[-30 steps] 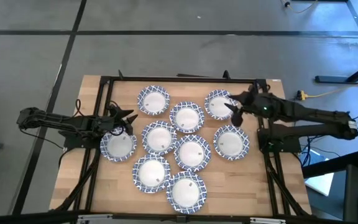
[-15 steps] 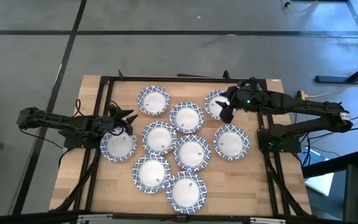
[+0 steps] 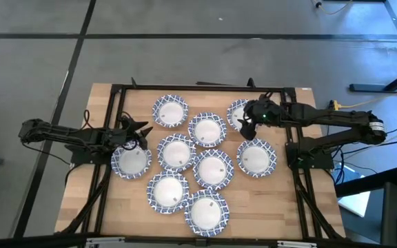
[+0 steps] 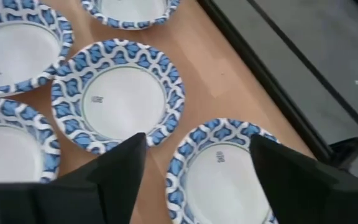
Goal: Nest bowls inside each other
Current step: Stack the white patterned bowls on top of the other white patterned bowls
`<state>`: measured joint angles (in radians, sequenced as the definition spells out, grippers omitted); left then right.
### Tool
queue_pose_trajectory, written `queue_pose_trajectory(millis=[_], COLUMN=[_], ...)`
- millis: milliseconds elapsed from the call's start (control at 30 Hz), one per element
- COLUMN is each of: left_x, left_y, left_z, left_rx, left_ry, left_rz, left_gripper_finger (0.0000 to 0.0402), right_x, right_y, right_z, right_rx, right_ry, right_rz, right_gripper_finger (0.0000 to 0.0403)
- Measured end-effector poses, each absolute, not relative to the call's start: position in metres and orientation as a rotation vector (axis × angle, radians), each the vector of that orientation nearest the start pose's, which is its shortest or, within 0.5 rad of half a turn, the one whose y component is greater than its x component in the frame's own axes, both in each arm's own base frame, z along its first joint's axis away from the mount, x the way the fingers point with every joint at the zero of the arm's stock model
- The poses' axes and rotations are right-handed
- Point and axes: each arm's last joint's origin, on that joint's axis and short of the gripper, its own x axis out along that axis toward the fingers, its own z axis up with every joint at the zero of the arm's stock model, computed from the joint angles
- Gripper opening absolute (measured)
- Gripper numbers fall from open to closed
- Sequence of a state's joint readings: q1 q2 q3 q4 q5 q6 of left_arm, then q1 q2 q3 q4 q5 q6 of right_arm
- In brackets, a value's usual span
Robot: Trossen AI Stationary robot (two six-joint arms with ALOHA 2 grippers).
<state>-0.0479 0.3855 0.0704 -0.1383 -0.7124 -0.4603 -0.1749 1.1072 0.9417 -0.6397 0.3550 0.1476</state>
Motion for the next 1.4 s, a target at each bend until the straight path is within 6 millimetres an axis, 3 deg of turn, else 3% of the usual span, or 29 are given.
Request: queue_pose_trajectory(millis=[167, 500, 733, 1033, 1400], left_x=[0.108, 0.108, 0.108, 0.108, 0.108], left_y=[0.014, 0.014, 0.014, 0.014, 0.014], left_z=[0.145, 0.145, 0.144, 0.144, 0.144], left_rx=[-0.265, -0.264, -0.259, -0.259, -0.258], left_ry=[0.27, 0.269, 0.271, 0.271, 0.272], left_rz=[0.735, 0.735, 0.745, 0.746, 0.746], left_gripper_finger=[0.0163, 0.0163, 0.0163, 0.0163, 0.0163], right_x=[0.214, 0.219, 0.24, 0.264, 0.272], right_y=[-0.048, -0.05, -0.064, -0.08, -0.086], right_z=[0.29, 0.282, 0.245, 0.191, 0.165], right_rx=[0.033, 0.049, -0.014, 0.069, 0.086], right_ry=[0.783, 0.827, 1.042, 1.245, 1.329], right_rz=[-0.558, -0.57, -0.527, -0.457, -0.455], right_gripper_finger=[0.032, 0.0323, 0.0323, 0.0323, 0.0322])
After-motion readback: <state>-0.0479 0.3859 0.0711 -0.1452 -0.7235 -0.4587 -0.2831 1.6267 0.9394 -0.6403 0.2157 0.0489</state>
